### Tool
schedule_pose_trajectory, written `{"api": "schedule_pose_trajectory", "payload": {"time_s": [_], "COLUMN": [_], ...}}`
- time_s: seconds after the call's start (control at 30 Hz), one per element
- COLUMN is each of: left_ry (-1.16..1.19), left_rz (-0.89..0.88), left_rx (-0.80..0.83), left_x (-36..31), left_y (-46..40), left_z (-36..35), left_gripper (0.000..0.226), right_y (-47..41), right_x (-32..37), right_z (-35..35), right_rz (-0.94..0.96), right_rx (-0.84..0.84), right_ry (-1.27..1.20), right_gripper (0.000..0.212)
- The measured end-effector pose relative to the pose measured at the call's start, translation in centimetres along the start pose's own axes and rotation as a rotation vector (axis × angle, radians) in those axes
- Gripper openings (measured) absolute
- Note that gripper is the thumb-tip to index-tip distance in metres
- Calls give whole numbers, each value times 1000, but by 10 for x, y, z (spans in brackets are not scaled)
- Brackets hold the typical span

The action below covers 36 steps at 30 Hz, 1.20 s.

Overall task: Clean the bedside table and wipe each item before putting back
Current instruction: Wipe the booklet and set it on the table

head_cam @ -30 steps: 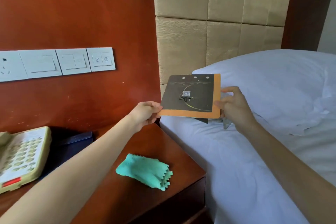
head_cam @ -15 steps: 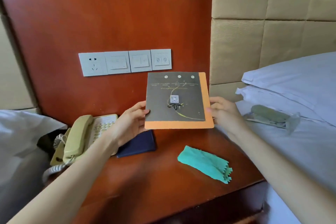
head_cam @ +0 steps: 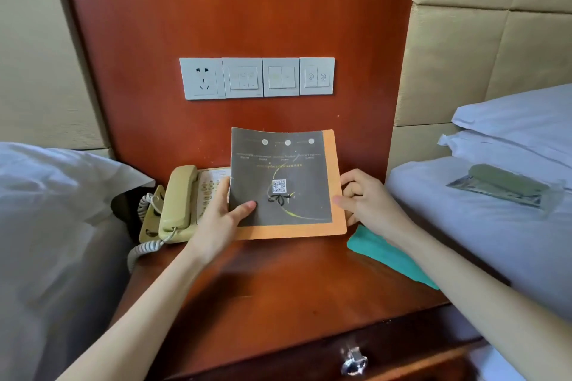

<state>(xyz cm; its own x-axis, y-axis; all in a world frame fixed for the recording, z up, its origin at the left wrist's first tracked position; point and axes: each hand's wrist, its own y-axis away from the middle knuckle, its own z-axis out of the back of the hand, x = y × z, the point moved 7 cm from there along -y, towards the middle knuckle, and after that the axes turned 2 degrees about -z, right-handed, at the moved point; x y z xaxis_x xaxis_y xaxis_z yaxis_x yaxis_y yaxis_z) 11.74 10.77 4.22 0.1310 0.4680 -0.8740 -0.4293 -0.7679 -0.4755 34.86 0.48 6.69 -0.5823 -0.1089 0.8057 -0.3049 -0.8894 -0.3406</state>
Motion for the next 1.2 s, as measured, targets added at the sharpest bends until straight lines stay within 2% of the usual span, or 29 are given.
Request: {"api": "schedule_pose_trajectory", "payload": {"time_s": [0.07, 0.27, 0.37, 0.57, 0.67, 0.83, 0.93, 1.0, 1.07, 1.2], "left_ry": [43, 220, 276, 363, 378, 372, 256, 173, 73, -121], "left_rz": [24, 158, 206, 308, 384, 466, 487, 507, 500, 453], "left_rx": [-7, -96, -112, 15, 119, 330, 409, 417, 402, 397], "left_x": [3, 17, 19, 25, 30, 33, 34, 35, 36, 36], "left_y": [2, 4, 5, 8, 13, 25, 30, 30, 28, 25], "left_z": [4, 13, 10, -7, -14, -27, -32, -33, -30, -25], "left_gripper": [41, 41, 40, 43, 44, 46, 49, 52, 49, 38], "right_y": [8, 43, 60, 59, 49, 27, 12, 5, 5, 13], "right_x": [-8, -46, -64, -65, -67, -69, -56, -40, -17, 13], "right_z": [1, 13, 13, 14, 20, 47, 65, 67, 55, -5], "right_rz": [-23, -21, -7, 105, 97, -169, -206, -156, -34, 266], "right_rx": [46, 247, 299, 193, 146, -54, -178, -198, -162, 34], "right_ry": [100, 657, 751, 659, 525, -89, -277, -248, -78, 278], "right_gripper": [21, 53, 52, 37, 31, 14, 15, 17, 14, 21]}}
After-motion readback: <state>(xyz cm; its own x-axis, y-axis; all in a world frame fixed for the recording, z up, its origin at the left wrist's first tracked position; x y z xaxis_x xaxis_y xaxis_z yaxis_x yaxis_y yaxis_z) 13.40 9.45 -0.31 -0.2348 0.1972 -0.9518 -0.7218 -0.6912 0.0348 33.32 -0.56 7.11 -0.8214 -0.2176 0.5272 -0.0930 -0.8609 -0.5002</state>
